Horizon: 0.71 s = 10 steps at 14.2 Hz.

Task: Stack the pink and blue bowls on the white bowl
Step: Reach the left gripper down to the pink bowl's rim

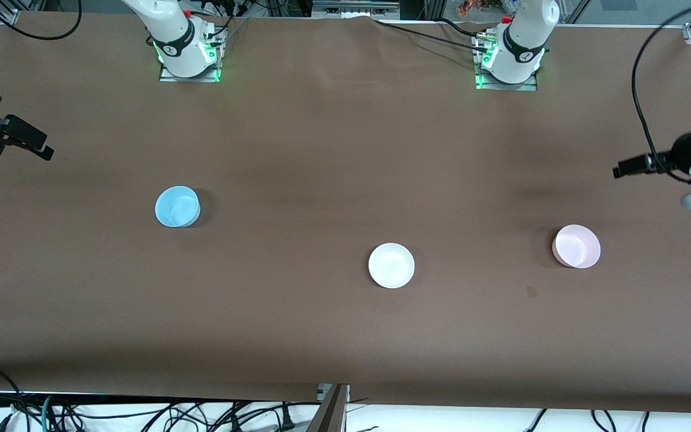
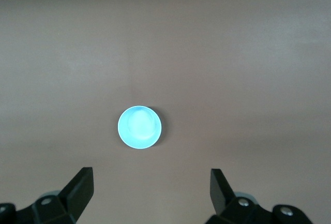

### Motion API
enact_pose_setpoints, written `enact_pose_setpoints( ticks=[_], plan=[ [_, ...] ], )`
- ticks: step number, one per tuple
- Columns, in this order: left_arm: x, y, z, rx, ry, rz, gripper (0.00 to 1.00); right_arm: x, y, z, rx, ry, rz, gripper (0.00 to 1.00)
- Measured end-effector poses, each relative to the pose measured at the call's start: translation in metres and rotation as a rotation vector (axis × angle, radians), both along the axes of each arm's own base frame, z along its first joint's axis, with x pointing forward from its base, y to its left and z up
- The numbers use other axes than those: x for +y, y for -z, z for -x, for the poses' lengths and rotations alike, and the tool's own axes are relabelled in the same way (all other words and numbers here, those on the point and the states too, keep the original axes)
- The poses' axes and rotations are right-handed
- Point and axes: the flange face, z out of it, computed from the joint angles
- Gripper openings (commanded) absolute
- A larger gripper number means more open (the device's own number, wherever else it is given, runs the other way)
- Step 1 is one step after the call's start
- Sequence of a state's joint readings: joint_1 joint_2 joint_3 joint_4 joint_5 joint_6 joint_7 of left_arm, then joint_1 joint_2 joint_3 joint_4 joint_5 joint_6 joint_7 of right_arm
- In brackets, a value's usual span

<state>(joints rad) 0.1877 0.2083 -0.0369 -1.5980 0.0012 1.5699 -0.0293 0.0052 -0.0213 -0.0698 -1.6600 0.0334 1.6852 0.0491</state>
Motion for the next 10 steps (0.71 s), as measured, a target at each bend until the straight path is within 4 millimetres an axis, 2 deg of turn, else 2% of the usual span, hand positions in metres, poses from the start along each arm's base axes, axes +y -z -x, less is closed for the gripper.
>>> enact_pose_setpoints(
  ticks=[2,5,8,10],
  plan=[
    [0.023,0.04,-0.025,0.041,-0.001,-0.03,1.0,0.0,0.0,0.0,0.0,0.0,0.0,1.0],
    [0.029,0.12,-0.059,0.016,0.018,-0.036,1.0,0.0,0.0,0.001,0.005,0.0,0.0,1.0],
    [0.029,0.201,-0.07,0.058,0.054,-0.013,1.0,0.0,0.001,0.001,0.009,0.0,-0.001,1.0],
    [0.032,0.234,-0.074,0.046,0.078,-0.007,1.0,0.0,0.001,0.001,0.009,0.001,-0.001,1.0]
  ],
)
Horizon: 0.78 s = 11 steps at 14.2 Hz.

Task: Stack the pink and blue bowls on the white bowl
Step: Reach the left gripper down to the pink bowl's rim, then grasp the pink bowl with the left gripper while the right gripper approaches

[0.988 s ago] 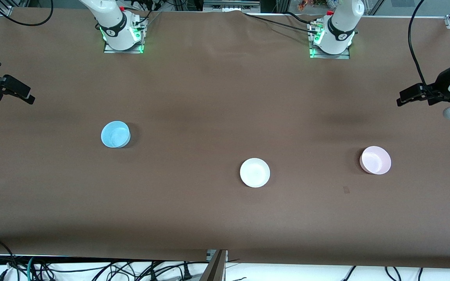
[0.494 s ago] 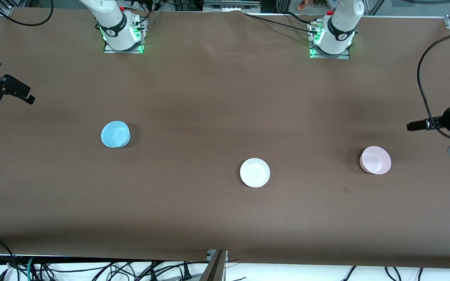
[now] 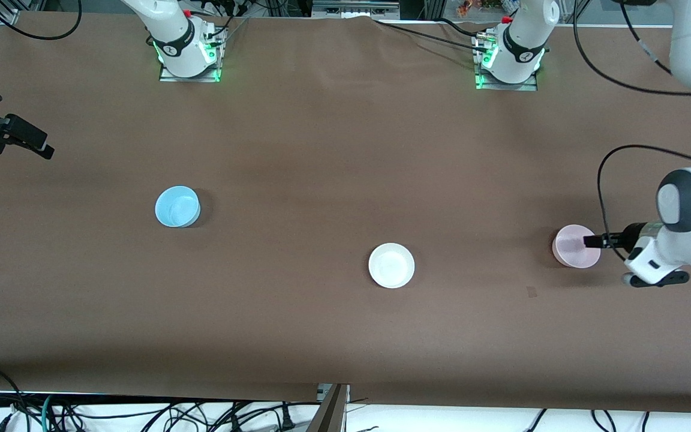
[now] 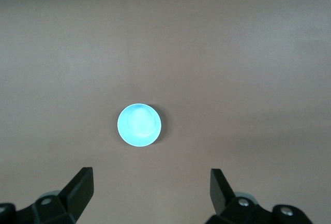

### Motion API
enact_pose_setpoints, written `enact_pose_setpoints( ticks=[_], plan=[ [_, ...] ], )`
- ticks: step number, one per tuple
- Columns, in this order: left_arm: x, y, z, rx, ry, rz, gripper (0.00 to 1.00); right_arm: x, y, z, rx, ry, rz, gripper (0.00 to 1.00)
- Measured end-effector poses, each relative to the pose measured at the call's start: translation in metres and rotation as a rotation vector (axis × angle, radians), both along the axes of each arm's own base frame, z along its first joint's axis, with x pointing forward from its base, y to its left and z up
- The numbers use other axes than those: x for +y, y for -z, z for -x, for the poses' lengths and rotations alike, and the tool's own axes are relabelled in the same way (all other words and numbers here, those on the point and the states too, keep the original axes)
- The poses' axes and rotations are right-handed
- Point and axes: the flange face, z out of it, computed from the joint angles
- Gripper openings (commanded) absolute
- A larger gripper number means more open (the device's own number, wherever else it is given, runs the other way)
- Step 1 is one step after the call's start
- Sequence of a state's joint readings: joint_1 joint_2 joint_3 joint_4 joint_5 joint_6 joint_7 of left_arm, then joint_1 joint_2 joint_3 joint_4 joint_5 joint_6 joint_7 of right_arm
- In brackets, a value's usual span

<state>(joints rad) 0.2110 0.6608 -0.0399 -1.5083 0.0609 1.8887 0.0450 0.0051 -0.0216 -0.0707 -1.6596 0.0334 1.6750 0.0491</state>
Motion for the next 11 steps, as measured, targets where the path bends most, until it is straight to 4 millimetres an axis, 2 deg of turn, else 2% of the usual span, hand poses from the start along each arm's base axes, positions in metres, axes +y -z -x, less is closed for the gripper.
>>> enact_pose_setpoints(
  ticks=[2,5,7,8,10,11],
  plan=[
    [0.007,0.014,-0.005,-0.04,0.042,0.008,1.0,0.0,0.0,0.0,0.001,0.0,0.0,1.0],
    [0.015,0.016,-0.006,-0.059,0.068,0.014,1.0,0.0,0.0,0.0,0.002,-0.001,0.0,1.0],
    [0.014,0.033,-0.002,-0.033,0.071,0.022,1.0,0.002,0.001,0.0,0.006,-0.004,0.0,1.0],
    [0.014,0.041,-0.001,-0.022,0.071,0.025,0.93,0.003,0.002,0.0,0.009,-0.006,0.0,1.0],
    [0.014,0.049,0.0,-0.011,0.071,0.028,0.57,0.003,0.006,-0.002,0.018,-0.006,0.0,1.0],
    [0.015,0.049,0.001,-0.01,0.069,0.028,0.51,0.003,0.01,-0.003,0.028,-0.006,-0.001,1.0]
  ],
)
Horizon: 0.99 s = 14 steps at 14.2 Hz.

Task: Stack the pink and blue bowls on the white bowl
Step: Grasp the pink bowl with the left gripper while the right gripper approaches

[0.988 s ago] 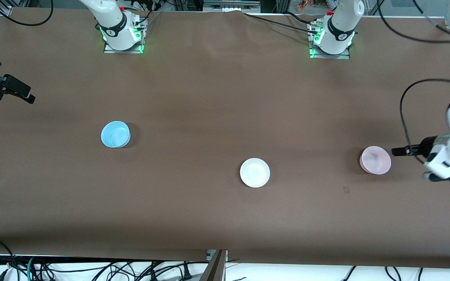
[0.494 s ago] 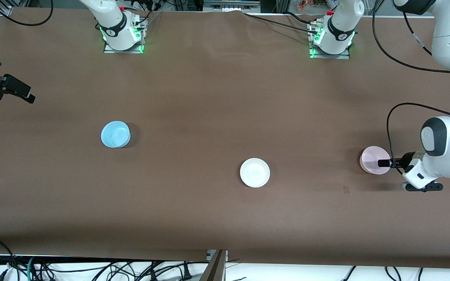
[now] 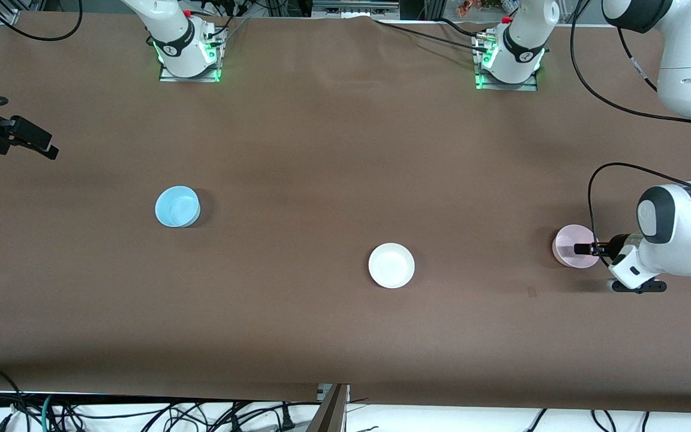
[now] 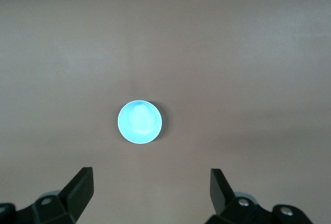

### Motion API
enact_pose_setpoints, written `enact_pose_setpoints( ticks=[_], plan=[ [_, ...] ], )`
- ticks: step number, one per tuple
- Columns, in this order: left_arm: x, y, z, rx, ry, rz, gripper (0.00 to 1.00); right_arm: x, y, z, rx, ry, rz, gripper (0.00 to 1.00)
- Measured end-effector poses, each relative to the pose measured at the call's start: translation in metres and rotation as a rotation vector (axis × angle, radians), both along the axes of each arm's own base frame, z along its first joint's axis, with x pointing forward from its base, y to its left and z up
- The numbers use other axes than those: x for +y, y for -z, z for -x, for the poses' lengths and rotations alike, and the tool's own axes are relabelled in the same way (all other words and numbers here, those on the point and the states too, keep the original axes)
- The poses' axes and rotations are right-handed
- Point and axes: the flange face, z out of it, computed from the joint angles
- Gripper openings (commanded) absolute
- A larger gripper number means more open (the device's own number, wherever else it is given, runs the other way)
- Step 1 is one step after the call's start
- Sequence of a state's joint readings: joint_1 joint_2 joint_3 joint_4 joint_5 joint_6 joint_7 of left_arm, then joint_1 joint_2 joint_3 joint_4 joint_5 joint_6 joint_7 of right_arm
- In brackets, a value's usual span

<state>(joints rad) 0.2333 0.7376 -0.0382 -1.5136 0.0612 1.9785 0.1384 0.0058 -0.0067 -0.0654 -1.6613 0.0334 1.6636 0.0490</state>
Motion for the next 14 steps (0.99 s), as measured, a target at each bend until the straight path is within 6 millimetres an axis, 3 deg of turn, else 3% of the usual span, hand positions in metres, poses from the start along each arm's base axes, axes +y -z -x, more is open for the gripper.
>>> enact_pose_setpoints(
  ticks=[2,4,5,6,14],
  plan=[
    [0.006,0.001,0.002,0.002,-0.008,-0.001,0.48,0.0,0.01,-0.003,0.027,0.0,-0.001,1.0],
    [0.017,0.006,0.006,0.012,-0.024,0.002,0.25,0.0,0.015,-0.005,0.039,-0.001,-0.001,1.0],
    [0.022,0.01,0.008,0.017,-0.029,0.004,0.08,0.0,0.017,-0.004,0.052,-0.001,-0.001,1.0],
    [0.025,0.013,0.009,0.021,-0.032,0.005,0.0,0.0,0.021,-0.003,0.069,0.0,-0.002,1.0],
    [0.022,0.008,0.007,0.019,-0.025,0.01,0.0,-0.004,0.049,-0.007,0.165,0.008,-0.006,1.0]
  ],
)
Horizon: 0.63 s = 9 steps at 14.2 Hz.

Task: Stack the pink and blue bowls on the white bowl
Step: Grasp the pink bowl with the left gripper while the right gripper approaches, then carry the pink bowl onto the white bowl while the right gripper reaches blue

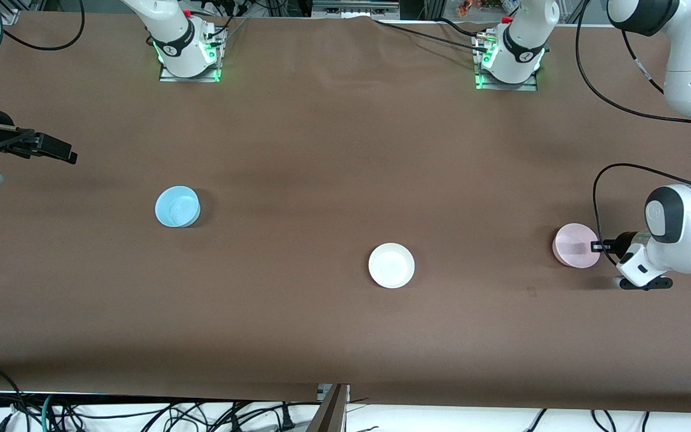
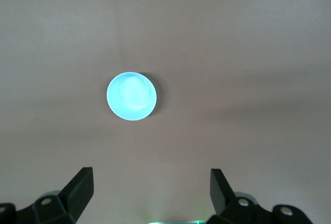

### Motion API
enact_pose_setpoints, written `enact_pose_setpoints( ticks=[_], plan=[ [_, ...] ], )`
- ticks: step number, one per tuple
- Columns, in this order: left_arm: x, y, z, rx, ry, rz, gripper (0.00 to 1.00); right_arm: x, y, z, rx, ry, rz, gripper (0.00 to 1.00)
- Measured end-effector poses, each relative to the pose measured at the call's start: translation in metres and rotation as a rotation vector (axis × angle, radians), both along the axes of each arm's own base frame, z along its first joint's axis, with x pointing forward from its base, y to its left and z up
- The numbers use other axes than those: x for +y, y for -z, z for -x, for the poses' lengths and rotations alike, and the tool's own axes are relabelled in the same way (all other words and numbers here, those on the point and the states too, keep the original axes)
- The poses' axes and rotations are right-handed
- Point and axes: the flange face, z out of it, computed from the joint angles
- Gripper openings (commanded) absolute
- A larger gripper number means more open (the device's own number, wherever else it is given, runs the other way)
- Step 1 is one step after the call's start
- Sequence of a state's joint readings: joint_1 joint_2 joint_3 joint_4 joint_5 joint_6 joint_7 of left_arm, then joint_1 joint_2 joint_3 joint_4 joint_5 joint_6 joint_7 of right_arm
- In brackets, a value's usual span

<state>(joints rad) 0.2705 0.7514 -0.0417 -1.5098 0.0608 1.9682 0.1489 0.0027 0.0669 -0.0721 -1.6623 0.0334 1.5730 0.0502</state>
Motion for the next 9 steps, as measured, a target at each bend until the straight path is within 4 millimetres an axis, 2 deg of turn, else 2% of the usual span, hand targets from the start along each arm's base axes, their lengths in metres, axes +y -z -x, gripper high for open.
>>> enact_pose_setpoints(
  ticks=[3,5,7,9],
  plan=[
    [-0.001,-0.02,-0.013,-0.037,0.005,-0.005,0.0,0.002,0.003,0.004,0.034,-0.003,-0.003,1.0],
    [-0.021,-0.051,-0.022,-0.016,0.031,0.015,0.0,0.001,0.018,0.002,0.042,-0.002,-0.002,1.0],
    [-0.063,-0.089,-0.035,-0.01,0.089,0.039,0.0,0.0,0.057,-0.005,0.01,0.003,0.002,1.0],
    [-0.125,-0.114,-0.045,-0.023,0.144,0.052,0.0,-0.001,0.119,-0.01,-0.036,0.009,0.01,1.0]
  ],
)
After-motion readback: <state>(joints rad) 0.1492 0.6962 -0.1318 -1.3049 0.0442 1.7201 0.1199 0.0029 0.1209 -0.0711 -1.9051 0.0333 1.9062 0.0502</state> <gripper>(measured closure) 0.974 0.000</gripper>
